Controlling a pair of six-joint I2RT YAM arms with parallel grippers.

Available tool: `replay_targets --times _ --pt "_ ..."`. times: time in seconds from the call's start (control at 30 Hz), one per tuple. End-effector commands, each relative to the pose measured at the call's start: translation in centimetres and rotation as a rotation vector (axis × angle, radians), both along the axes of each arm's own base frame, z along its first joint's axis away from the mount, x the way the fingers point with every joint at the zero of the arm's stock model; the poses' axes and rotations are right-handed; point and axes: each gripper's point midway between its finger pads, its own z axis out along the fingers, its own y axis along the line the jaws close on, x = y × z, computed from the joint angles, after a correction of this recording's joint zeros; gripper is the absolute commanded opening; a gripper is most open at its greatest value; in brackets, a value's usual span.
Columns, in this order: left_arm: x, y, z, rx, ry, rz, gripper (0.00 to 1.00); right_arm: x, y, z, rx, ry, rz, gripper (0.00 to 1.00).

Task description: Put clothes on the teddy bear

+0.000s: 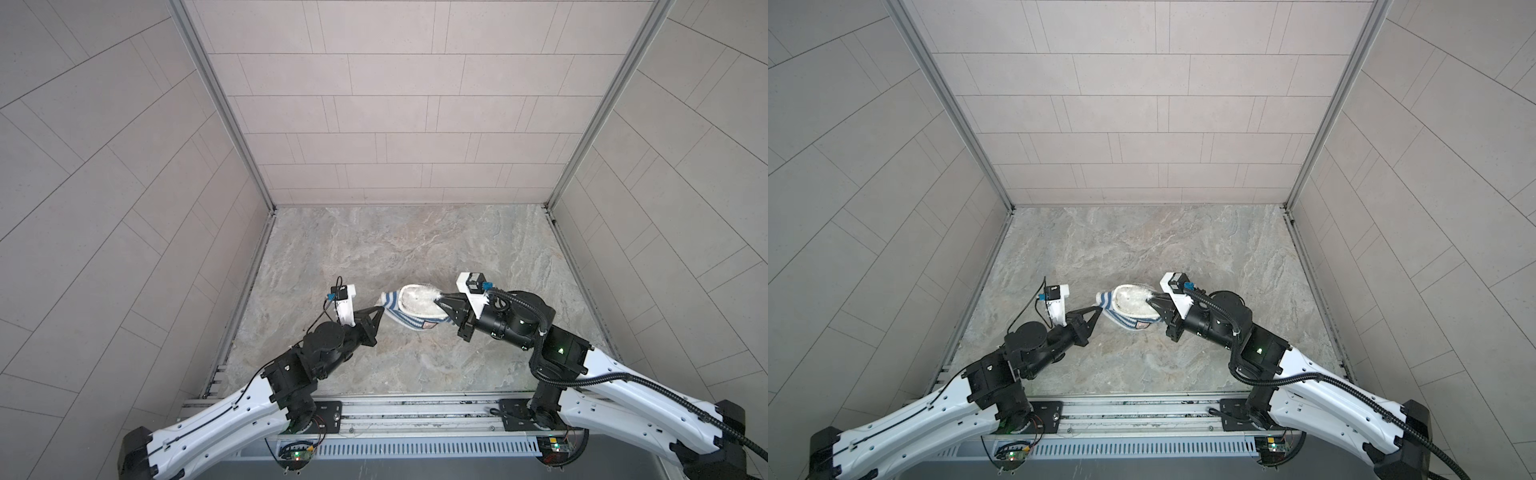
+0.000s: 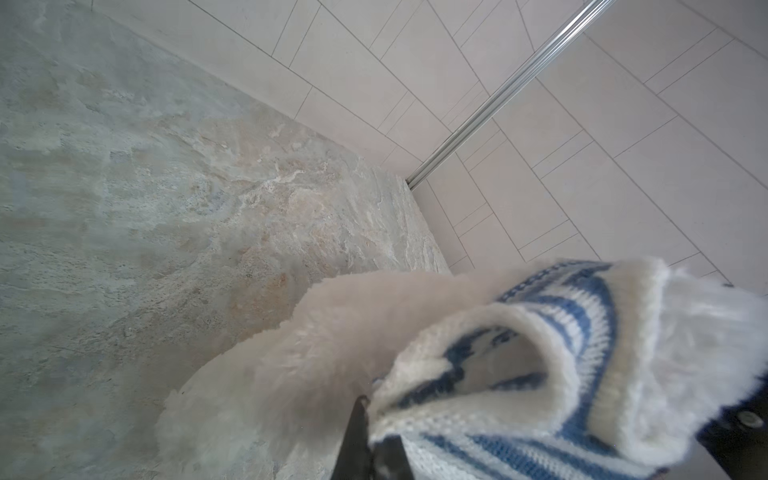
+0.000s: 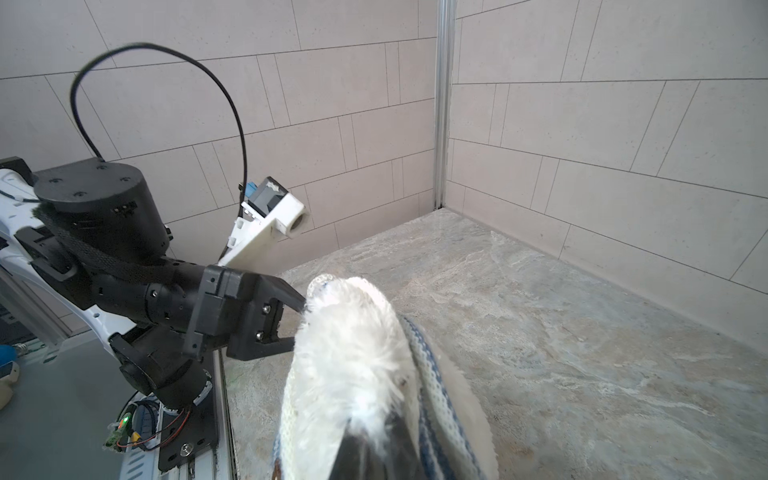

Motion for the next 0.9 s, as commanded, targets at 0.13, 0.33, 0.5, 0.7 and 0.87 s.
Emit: replay_targets --times 0.13,0.33,0.5,0.7,0.87 --pt "1.2 0.7 -5.7 0.167 0.091 0.062 0.00 -2.4 -0.4 6.3 0.170 -0.152 0.085 0.00" --pt "1.0 -1.1 -3.4 0.088 -0.015 -0.015 0.00 -3.2 1.3 4.8 0.065 -0.164 0.155 0.00" --pt "-2.0 -1.3 1.4 0.094 -0.224 -0.136 0.17 -2.7 0.7 2.1 -0.101 -0.148 0.116 0.00" --pt "-3.8 0.7 2.8 0.319 -0.257 -0.223 0.56 -2.9 -1.1 0.4 -0.254 -0.160 0.093 0.00" --pt "-7.4 0.3 6.7 0.455 -0.357 -0.481 0.60 -3.6 -1.2 0.9 -0.317 -0.195 0.142 0.00"
